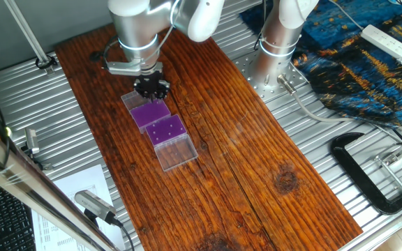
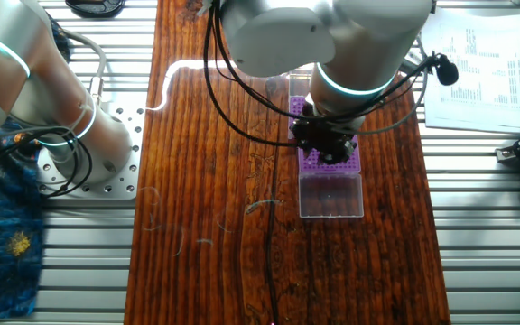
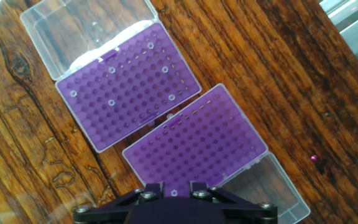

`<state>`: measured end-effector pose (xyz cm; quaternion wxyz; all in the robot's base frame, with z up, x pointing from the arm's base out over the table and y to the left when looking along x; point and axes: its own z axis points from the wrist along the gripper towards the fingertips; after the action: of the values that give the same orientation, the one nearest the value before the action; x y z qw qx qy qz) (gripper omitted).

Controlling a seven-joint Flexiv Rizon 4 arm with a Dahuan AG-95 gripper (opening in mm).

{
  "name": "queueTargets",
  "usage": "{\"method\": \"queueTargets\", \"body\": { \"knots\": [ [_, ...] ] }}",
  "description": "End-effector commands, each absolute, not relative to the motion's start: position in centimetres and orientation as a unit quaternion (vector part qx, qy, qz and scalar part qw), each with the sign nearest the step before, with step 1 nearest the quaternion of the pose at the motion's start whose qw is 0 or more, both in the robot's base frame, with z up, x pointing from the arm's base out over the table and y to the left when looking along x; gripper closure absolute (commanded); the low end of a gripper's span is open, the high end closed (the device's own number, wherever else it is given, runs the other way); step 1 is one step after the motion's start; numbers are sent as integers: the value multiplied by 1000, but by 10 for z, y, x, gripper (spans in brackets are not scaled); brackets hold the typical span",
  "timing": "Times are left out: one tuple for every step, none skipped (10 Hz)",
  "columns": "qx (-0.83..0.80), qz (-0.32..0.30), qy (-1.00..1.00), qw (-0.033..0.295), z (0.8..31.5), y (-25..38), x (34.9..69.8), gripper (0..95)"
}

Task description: Transfer all small pipette tips from one holder to another

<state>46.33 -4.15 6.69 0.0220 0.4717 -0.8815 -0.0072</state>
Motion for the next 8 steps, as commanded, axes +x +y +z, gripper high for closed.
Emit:
{"method": "queueTargets", "body": {
  "knots": [
    [465, -3, -885, 18, 65, -42, 459, 760],
    [465, -2, -885, 18, 64, -42, 458, 760],
    [465, -1, -885, 18, 62, -43, 458, 760],
    [466, -1, -885, 17, 61, -43, 457, 760],
    [466, 0, -884, 16, 61, -43, 457, 760],
    [467, 3, -884, 16, 59, -43, 457, 760],
    [467, 3, -884, 13, 58, -43, 457, 760],
    [466, 3, -885, 13, 57, -43, 457, 760]
  ]
}}
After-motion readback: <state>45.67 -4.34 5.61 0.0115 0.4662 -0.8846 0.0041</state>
